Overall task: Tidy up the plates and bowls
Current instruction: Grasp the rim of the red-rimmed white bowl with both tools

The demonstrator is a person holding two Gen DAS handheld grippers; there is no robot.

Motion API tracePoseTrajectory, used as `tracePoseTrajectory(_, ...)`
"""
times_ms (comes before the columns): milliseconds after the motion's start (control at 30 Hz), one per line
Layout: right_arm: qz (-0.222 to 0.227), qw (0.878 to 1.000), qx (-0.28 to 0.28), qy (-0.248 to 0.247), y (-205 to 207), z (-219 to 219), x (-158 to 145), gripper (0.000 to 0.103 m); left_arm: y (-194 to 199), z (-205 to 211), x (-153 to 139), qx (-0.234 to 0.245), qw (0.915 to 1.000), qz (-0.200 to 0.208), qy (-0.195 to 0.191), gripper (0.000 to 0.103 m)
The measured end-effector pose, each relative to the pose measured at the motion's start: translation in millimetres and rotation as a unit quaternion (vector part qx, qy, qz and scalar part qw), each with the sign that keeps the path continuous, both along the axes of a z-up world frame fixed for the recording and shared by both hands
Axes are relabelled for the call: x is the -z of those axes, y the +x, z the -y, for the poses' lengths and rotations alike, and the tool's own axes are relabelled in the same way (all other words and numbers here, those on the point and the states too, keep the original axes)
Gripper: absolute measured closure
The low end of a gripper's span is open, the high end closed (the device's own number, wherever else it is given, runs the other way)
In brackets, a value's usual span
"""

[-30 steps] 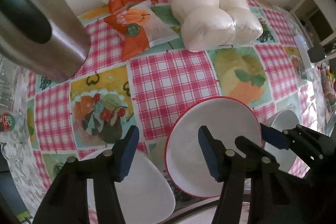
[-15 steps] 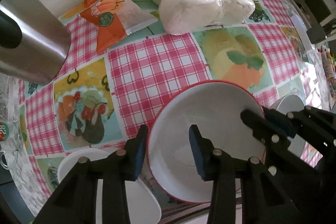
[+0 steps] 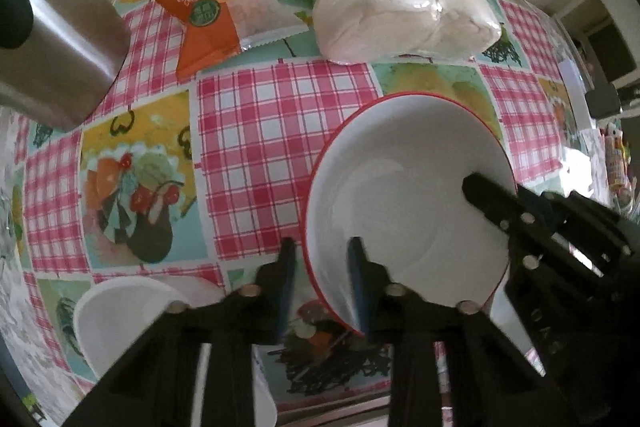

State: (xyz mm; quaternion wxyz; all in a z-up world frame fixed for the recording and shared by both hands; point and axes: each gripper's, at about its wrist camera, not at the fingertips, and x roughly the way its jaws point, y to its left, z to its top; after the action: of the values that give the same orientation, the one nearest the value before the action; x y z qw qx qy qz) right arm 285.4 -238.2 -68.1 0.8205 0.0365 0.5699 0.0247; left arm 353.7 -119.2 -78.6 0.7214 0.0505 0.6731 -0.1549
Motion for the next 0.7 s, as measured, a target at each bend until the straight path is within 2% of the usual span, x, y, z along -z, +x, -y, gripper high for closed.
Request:
tracePoseTrajectory(67,-0.004,1.000,0.005,0.004,0,0,5,0.095,-1,1,0,-0.003,1.0000,0.007,-0.006,0.089)
tracePoseTrajectory(400,-0.003,0.999,0.025,0.035,-3,2,4,0.095,0,-8,-8,-0.025,0.9993,0.018,-0.022,0.089)
tracePoseTrajectory(700,0.013,0.999,0.027,0.038,-14,-3,-30,0.095,-13,-17,-53,-0.036,0.9986,0.029,-0.027,0.089)
